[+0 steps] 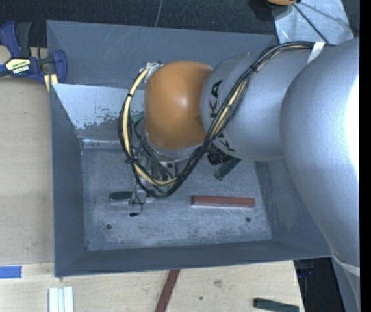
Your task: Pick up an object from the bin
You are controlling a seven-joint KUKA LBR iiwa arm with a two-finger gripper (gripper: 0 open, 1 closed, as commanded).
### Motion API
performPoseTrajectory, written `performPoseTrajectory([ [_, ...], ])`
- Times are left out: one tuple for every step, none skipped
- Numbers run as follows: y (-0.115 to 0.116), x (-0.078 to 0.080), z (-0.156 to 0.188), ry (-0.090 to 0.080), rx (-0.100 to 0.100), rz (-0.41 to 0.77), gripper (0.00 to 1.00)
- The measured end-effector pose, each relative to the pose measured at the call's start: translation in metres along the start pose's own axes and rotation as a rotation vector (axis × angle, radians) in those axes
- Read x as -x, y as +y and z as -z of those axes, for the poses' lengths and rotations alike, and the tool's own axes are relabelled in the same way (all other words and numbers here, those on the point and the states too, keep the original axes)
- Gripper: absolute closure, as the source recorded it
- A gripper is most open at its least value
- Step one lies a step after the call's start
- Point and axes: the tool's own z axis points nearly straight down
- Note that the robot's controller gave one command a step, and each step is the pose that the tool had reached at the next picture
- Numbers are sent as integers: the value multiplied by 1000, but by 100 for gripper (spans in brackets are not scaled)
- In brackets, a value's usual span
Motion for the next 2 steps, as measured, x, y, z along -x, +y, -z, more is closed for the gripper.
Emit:
performPoseTrajectory([
  [-3,-7,10,-7,3,-92,0],
  [0,-13,-64,-4,1,-46,0],
])
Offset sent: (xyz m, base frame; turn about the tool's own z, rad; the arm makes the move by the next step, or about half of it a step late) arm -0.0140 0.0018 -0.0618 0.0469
